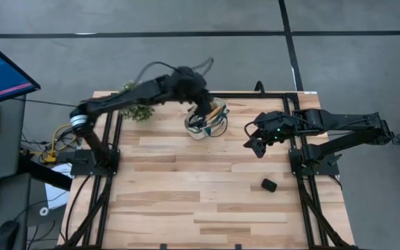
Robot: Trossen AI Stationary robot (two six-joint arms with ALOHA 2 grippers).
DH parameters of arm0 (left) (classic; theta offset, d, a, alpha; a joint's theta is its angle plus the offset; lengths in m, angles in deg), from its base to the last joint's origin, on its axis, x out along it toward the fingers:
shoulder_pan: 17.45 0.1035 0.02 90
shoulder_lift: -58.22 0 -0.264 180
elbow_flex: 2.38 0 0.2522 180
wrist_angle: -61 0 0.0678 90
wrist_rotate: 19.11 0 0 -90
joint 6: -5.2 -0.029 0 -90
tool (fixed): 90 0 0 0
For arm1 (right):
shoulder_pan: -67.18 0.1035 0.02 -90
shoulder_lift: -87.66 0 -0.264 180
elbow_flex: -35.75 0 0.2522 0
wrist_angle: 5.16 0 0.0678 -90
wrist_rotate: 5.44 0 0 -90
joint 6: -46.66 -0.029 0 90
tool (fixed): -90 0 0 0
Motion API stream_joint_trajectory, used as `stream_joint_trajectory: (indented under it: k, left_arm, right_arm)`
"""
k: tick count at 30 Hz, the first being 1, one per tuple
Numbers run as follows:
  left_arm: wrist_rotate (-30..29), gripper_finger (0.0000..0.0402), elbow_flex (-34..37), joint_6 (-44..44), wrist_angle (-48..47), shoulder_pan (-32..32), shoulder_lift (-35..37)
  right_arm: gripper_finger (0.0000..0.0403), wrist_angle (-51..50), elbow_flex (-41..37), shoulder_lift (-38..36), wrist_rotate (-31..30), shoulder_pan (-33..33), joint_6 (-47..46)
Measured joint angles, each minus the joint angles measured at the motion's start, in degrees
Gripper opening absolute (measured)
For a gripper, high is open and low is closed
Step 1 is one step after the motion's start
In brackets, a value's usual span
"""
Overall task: Pick & Place Garden tools in Gardening bag
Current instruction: Return to Home Position
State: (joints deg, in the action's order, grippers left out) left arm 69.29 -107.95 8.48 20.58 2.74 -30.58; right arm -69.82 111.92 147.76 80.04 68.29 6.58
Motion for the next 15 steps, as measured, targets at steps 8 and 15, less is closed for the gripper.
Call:
stream_joint_trajectory:
  k: [8,15]
  left_arm:
    - [-0.31,0.0093,-0.04,-4.23,3.62,0.13,16.66]
    - [0.07,0.0007,0.17,-8.56,3.64,-2.02,31.79]
  right_arm:
    - [0.0256,7.1,-0.02,0.0,-0.18,-0.5,6.68]
    - [0.0249,26.19,-0.02,-0.43,-2.87,-0.48,19.83]
